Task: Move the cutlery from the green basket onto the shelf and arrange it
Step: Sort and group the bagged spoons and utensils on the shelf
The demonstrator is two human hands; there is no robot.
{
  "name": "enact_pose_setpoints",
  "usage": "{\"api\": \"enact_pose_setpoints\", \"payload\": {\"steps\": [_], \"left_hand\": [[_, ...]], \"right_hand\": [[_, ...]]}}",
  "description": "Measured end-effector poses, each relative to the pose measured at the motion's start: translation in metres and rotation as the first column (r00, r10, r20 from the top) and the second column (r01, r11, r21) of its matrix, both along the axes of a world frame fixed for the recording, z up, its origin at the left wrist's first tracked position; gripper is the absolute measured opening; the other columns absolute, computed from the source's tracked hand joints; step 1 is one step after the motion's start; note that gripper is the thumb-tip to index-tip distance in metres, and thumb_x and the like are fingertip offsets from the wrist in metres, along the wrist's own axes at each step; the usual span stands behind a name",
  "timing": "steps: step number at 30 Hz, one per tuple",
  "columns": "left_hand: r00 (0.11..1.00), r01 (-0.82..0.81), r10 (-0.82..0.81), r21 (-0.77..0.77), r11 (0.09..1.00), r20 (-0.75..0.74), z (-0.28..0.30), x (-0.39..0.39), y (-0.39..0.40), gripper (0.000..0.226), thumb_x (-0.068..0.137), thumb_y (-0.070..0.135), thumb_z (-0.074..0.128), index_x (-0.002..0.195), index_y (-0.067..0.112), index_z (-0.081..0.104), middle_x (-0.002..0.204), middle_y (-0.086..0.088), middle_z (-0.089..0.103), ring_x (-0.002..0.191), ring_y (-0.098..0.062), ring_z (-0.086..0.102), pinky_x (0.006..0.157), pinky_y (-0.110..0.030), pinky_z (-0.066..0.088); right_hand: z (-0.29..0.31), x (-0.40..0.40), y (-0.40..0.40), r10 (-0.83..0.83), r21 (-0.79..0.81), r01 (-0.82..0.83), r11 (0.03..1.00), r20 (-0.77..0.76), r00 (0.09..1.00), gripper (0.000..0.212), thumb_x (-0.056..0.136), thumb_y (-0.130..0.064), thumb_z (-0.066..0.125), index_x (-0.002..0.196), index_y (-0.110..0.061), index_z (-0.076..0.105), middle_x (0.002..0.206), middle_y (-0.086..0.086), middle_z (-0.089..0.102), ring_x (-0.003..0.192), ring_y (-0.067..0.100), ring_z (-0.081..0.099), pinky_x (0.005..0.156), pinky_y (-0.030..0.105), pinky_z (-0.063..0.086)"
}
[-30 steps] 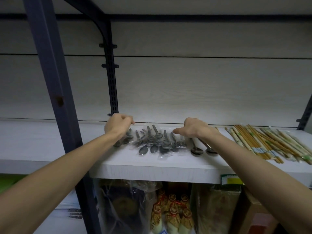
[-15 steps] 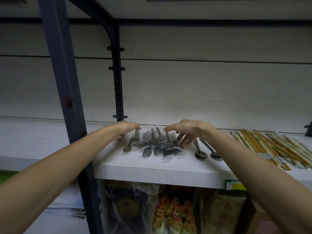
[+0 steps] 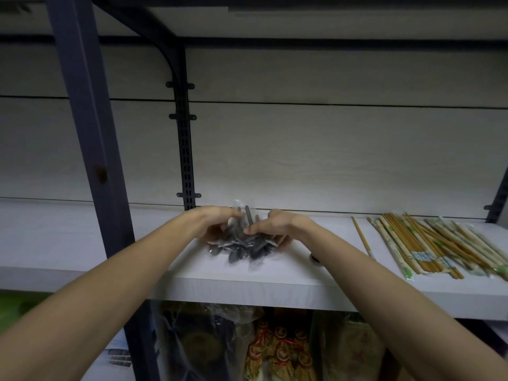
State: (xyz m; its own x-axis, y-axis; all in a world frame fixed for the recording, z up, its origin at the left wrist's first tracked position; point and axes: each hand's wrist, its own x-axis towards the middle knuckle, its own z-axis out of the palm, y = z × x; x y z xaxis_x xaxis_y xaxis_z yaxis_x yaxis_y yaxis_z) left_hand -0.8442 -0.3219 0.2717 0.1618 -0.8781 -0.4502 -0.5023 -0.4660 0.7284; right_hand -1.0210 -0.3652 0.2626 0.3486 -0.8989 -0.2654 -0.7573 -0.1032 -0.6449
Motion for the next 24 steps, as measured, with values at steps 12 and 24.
{"api": "enact_pose_setpoints", "payload": {"steps": [12, 24], "left_hand": [[0.933, -0.049, 0.006, -0.113, 0.992, -0.359, -0.007, -0.013, 0.000, 0.059, 0.101, 0.059, 0.035, 0.107, 0.010, 0.067, 0.107, -0.018, 0.068, 0.092, -0.031, 0.063, 0.080, -0.037, 0.053], [0.801, -0.087, -0.038, -0.180, 0.980, -0.597, -0.016, -0.006, 0.006, 0.035, 0.107, 0.008, 0.035, 0.129, 0.016, 0.062, 0.108, -0.012, 0.063, 0.086, -0.022, 0.061, 0.077, -0.040, 0.056]], "right_hand": [[-0.017, 0.001, -0.007, 0.027, 0.045, -0.039, 0.998, 0.251, 0.968, 0.075, 0.054, -0.041, 0.082, 0.110, 0.007, 0.070, 0.099, 0.023, 0.074, 0.077, 0.026, 0.060, 0.069, 0.037, 0.043], [-0.024, -0.007, 0.000, -0.049, 0.144, -0.031, 0.989, 0.523, 0.851, 0.042, 0.077, -0.012, 0.077, 0.113, 0.008, 0.068, 0.106, 0.025, 0.073, 0.096, 0.037, 0.071, 0.093, 0.051, 0.056]]}}
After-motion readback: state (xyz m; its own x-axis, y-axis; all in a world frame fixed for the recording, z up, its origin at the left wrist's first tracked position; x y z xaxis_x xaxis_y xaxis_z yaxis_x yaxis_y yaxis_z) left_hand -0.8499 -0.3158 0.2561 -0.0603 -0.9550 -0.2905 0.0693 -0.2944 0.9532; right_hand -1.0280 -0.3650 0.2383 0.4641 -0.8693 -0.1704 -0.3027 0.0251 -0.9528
